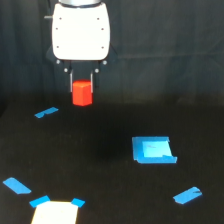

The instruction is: Pick up the red object from the table

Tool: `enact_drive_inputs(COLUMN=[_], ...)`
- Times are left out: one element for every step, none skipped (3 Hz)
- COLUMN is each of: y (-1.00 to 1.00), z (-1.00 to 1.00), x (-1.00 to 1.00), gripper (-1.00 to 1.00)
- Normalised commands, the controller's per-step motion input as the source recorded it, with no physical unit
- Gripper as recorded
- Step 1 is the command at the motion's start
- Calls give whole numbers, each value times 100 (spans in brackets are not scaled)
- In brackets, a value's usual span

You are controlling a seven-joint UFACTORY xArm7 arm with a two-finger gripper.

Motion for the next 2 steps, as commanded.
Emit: enact_drive_inputs(y=[-67,29], z=[5,38], x=[3,12], gripper=[-100,-98])
